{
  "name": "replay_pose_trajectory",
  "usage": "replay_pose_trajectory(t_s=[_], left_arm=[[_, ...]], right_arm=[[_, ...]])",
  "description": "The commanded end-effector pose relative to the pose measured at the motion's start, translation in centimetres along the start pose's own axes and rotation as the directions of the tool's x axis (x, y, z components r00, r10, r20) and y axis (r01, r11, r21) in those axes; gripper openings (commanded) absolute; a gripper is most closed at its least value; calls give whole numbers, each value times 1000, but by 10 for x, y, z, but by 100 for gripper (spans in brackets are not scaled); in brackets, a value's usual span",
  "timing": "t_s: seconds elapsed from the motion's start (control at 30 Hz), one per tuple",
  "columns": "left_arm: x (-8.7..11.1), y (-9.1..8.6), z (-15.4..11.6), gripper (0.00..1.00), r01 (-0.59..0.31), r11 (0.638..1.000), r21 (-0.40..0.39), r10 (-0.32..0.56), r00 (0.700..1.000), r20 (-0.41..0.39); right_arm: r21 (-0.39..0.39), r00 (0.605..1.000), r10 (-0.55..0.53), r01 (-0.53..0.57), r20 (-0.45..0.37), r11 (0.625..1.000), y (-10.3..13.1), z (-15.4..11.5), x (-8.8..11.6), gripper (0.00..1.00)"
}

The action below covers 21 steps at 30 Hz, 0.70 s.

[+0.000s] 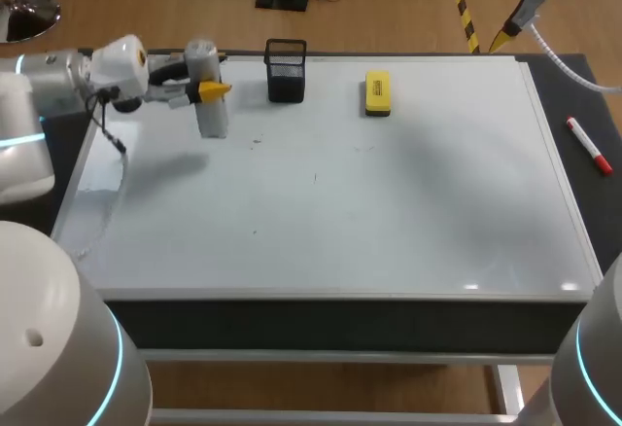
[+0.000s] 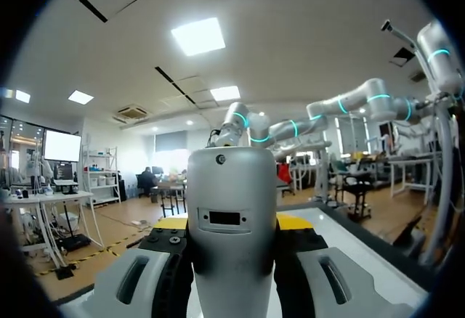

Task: Pick up the inspection probe, press it on each red-marked spot on the whiteboard one by one, put down the probe, pick up the eraser, and wipe off all the red marks.

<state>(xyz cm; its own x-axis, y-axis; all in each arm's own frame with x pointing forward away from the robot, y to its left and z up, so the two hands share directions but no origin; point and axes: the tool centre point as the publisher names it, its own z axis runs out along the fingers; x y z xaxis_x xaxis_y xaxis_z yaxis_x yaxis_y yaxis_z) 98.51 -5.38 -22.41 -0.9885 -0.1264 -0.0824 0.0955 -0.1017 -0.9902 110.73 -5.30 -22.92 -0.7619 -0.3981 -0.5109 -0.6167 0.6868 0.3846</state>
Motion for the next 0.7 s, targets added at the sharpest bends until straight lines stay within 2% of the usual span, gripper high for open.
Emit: replay_pose_trajectory(t_s=[0.03,0.17,0.33,0.7], left_arm=[[-58,-8,19,0,-2,1000,-9,1,992,-123],[-85,-23,40,0,-24,1000,-16,21,987,-160],[-102,-39,65,0,-49,999,-13,45,982,-183],[-134,-50,105,0,-59,998,9,60,973,-221]], right_arm=[[2,1000,-2,2,-4,1000,0,-1,0,100],[2,1000,-2,2,-4,1000,0,-1,0,100],[2,1000,-2,2,-4,1000,0,-1,0,100],[2,1000,-2,2,-4,1000,0,-1,0,100]])
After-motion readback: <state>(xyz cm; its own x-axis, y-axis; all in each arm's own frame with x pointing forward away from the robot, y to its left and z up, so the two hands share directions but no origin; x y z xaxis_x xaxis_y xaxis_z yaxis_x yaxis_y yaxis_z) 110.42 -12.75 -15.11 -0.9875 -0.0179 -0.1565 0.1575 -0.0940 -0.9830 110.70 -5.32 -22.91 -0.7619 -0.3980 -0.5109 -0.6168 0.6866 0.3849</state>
